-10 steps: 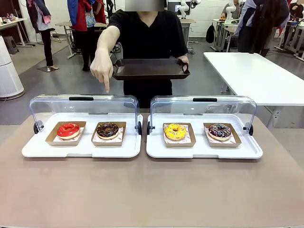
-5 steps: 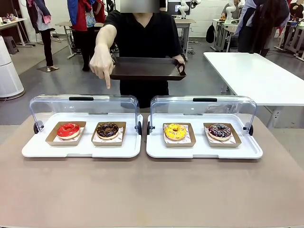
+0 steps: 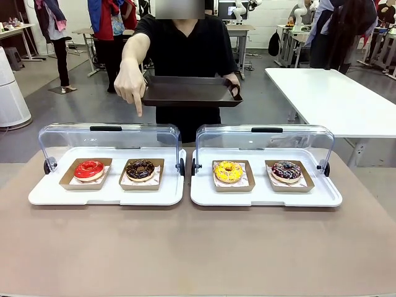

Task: Provide the desired donut to the person.
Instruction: Pick up and lift the Paper togo box containing the Donut pointed at by the person.

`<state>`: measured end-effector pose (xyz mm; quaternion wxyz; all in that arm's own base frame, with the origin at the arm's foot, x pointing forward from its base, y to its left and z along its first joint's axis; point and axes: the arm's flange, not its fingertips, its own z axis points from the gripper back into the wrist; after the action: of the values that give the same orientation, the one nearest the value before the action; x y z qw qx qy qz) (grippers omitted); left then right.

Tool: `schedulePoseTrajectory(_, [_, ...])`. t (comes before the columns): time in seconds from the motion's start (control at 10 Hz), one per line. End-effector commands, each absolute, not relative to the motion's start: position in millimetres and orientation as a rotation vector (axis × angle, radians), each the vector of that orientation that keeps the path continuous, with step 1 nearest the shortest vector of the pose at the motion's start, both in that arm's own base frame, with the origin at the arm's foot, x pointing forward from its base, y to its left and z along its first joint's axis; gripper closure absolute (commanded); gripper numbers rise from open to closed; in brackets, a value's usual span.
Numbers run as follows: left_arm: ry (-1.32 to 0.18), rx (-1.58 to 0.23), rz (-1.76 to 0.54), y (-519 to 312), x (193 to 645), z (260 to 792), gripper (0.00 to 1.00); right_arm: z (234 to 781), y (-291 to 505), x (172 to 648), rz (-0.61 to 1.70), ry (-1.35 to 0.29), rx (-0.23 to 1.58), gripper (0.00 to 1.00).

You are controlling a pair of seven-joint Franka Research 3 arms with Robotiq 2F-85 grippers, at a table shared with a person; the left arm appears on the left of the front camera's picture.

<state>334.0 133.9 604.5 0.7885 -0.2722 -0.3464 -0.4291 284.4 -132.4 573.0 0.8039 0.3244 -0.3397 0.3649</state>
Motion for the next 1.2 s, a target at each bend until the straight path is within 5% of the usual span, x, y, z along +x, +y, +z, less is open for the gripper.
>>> schedulePoseTrajectory(0.0, [-0.697, -0.478, -0.977, 118, 337, 610, 0.0, 574, -132, 287, 0.794, -0.752, 0.715, 0.0])
schedulePoseTrajectory(0.4, [-0.466, -0.075, -1.309, -16, 359, 644, 0.0, 574, -132, 287, 0.794, -0.752, 0.715, 0.0])
schedulePoseTrajectory(0.6, [-0.315, 0.123, -1.456, -107, 371, 591, 0.0, 574, -132, 287, 0.794, -0.752, 0.715, 0.0])
schedulePoseTrajectory(1.1, [-0.24, 0.12, -1.611, -210, 397, 438, 0.0, 574, -132, 287, 0.794, -0.752, 0.715, 0.0])
